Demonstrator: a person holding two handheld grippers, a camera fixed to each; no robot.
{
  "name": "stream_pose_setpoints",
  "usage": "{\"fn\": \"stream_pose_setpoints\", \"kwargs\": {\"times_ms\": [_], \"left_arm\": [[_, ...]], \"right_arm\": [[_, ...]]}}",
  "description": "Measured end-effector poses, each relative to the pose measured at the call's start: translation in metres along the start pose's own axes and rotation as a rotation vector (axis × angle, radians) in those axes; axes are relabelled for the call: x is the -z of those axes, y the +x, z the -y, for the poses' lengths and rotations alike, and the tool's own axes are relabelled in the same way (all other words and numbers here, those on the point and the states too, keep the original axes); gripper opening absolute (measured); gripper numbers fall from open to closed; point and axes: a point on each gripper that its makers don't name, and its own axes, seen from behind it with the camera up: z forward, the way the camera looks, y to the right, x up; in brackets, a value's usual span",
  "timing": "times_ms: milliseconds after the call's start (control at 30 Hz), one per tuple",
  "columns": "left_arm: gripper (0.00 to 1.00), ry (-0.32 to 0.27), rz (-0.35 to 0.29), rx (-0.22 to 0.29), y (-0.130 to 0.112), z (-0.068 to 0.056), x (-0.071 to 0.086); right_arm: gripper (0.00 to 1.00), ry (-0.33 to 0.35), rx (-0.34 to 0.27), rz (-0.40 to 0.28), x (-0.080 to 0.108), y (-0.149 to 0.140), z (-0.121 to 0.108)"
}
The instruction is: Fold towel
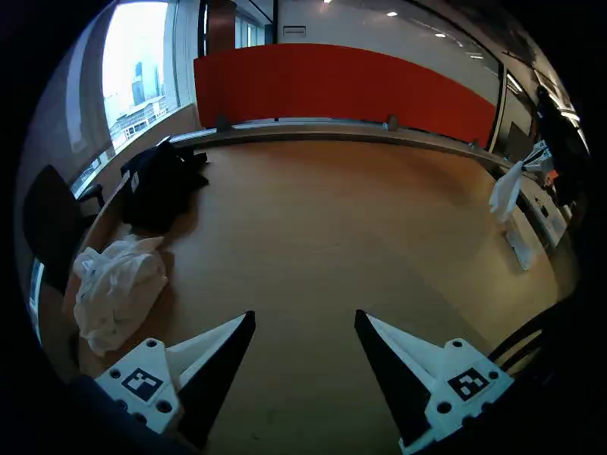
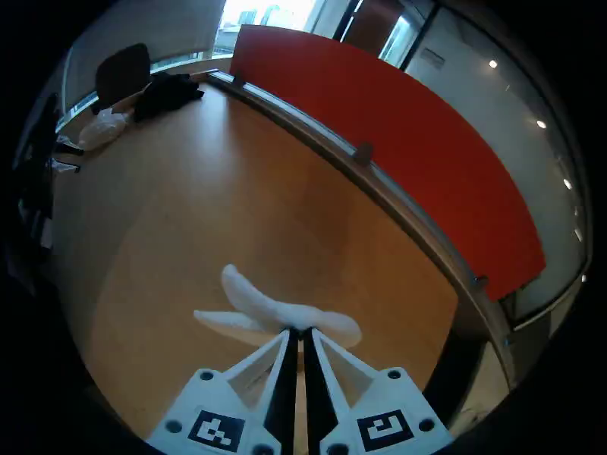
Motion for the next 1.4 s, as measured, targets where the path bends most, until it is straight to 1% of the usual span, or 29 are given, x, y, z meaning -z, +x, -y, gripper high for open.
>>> {"fn": "stream_pose_setpoints", "kwargs": {"times_ms": [200, 400, 600, 767, 967, 1200, 1400], "left_arm": [[0.97, -0.003, -0.001, -0.011, 0.002, -0.006, -0.001], [0.97, -0.006, -0.003, -0.017, 0.005, -0.009, -0.003], [0.97, -0.007, -0.002, -0.021, 0.006, -0.012, -0.003], [0.97, -0.010, -0.006, -0.030, 0.009, -0.015, -0.003], [0.97, -0.013, -0.011, -0.039, 0.013, -0.016, -0.001], [0.97, -0.017, -0.012, -0.045, 0.012, -0.018, 0.000], [0.97, -0.020, -0.009, -0.050, 0.010, -0.021, 0.001]], "right_arm": [[0.05, -0.017, -0.008, 0.015, 0.007, -0.015, -0.012], [0.05, -0.031, -0.019, 0.020, 0.015, -0.023, -0.022], [0.05, -0.036, -0.026, 0.024, 0.020, -0.032, -0.024], [0.05, -0.039, -0.036, 0.034, 0.026, -0.044, -0.024], [0.05, -0.051, -0.062, 0.052, 0.037, -0.069, -0.024], [0.05, -0.067, -0.118, 0.085, 0.051, -0.107, -0.027], [0.05, -0.071, -0.169, 0.114, 0.057, -0.138, -0.024]]}}
